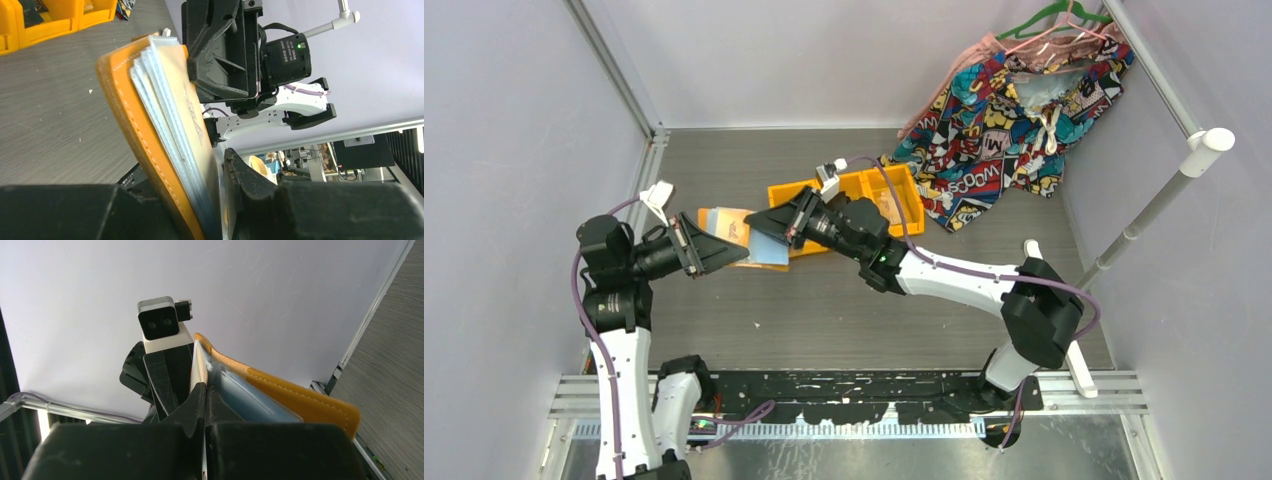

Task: Take the credit cards out of the card holder
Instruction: Remove the credit card from the card holder, then place the credit card in the storage box, then remove the credit card from the card holder.

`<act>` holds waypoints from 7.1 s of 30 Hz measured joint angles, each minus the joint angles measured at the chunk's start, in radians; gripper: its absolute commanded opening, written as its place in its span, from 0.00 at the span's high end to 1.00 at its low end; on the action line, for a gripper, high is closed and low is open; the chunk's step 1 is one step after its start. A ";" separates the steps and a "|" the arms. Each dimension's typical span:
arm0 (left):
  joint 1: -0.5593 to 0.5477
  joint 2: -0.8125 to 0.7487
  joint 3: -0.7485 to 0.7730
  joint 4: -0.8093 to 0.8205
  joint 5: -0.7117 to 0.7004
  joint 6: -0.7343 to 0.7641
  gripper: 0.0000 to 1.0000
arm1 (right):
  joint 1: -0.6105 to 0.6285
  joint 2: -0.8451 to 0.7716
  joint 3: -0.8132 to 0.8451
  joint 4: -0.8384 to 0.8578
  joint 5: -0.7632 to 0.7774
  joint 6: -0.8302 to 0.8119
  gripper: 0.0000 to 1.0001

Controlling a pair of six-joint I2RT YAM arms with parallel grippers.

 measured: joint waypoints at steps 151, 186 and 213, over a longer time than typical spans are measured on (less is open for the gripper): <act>-0.081 -0.023 0.188 -0.136 0.187 0.379 0.29 | -0.084 -0.281 -0.079 -0.334 -0.460 -0.608 0.90; -0.104 -0.114 0.212 -0.475 -0.221 0.962 1.00 | -0.021 -0.222 0.039 -0.469 -0.357 -0.634 0.10; -0.104 -0.095 0.223 -0.420 -0.173 0.786 1.00 | 0.074 -0.303 0.053 -0.676 0.169 -0.749 0.04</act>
